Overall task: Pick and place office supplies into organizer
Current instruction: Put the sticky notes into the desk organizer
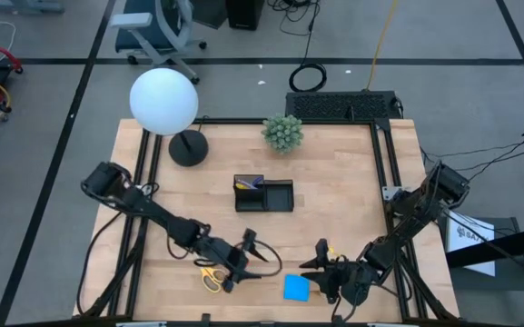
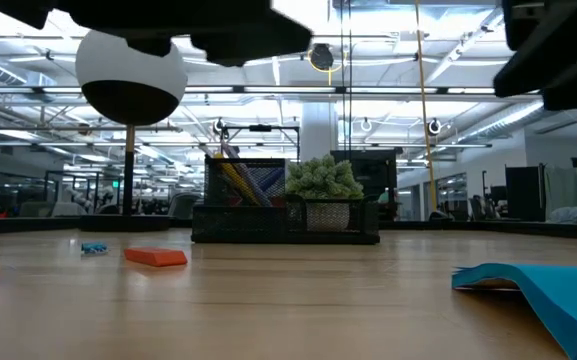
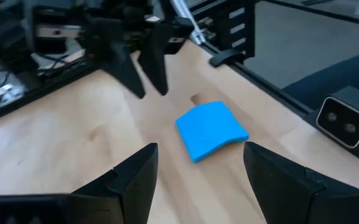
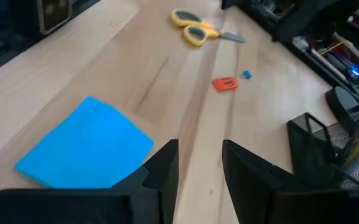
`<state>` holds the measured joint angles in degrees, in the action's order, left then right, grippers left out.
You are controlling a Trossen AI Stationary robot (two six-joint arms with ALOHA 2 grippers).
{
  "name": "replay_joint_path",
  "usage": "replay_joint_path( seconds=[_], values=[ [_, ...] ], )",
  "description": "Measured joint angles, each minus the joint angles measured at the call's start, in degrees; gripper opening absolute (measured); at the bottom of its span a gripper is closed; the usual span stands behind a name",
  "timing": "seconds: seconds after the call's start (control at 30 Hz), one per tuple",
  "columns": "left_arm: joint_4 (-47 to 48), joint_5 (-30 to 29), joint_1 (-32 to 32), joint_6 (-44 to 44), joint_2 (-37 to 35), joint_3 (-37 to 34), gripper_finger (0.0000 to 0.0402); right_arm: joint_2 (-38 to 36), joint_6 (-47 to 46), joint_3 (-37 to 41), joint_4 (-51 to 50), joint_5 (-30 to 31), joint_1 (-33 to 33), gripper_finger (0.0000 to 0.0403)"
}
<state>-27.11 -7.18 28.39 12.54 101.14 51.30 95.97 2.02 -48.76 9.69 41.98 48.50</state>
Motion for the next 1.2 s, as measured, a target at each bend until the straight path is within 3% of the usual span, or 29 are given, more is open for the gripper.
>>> replay_joint_path(
  seconds=[0.47,0.6,0.83,1.2],
  values=[
    [2.66,-0.15,0.51,0.2,10.98,9.37,0.0243,0.61,-7.93,-1.8,-9.17,-0.36,5.46,0.0114],
    [2.49,-0.15,0.14,-0.3,13.14,11.25,0.0243,0.81,-9.99,-1.8,-9.57,-3.32,5.63,0.0114],
    [2.33,0.76,-0.4,-0.9,15.02,13.28,0.0243,5.32,-13.07,-1.87,-10.69,-9.65,5.19,0.0114],
    [0.12,2.2,-2.08,-1.25,15.48,13.52,0.0243,11.95,-9.26,-7.68,-10.83,-11.93,2.88,0.0114]
  ],
)
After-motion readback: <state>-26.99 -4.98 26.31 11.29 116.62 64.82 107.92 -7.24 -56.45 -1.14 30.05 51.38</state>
